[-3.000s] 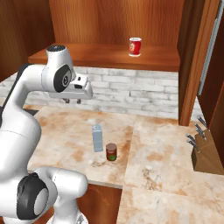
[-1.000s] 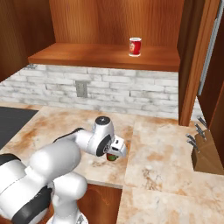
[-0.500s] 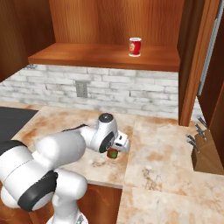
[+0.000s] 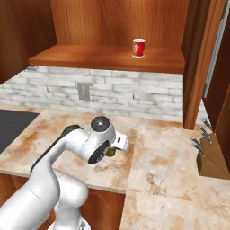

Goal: Restock the canned food cabinet by taking the new fresh canned food from the counter and placing it in the cabinet. Then, take the old canned food from the cabinet and place it on the counter.

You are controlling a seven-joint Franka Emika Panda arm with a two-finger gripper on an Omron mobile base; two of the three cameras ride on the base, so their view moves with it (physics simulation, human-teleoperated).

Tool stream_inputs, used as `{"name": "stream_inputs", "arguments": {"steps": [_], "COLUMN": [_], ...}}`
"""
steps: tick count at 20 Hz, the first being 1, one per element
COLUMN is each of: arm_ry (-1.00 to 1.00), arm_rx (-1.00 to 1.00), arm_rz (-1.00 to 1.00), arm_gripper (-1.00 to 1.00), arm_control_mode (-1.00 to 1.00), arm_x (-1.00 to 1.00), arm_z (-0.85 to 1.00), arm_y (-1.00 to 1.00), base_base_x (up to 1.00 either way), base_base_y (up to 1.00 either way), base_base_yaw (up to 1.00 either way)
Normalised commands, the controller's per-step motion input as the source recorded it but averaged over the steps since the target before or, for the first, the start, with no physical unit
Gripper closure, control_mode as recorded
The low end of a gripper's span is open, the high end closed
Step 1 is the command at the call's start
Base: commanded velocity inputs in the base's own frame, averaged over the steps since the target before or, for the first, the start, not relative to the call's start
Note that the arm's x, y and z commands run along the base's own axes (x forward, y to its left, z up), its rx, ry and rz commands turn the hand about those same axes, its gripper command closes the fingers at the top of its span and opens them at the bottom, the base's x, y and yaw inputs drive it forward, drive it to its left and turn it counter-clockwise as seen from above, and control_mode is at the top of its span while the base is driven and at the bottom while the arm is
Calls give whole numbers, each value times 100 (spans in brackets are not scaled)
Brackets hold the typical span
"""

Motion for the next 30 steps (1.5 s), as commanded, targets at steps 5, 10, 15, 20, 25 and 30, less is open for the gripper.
{"name": "stream_inputs", "arguments": {"steps": [5,10,15,20,25,30], "arm_ry": [-48,-25,-18,-15,15,42], "arm_rx": [-11,-17,-18,-15,-7,-6], "arm_rz": [0,4,1,0,1,1], "arm_gripper": [100,100,100,100,100,100], "arm_control_mode": [-100,-100,-100,-100,-100,-100], "arm_x": [-32,0,4,57,52,-9], "arm_z": [100,100,100,100,100,100], "arm_y": [69,64,52,32,-1,-47], "base_base_x": [0,0,0,0,0,0], "base_base_y": [0,0,0,0,0,0], "base_base_yaw": [0,0,0,0,0,0]}}
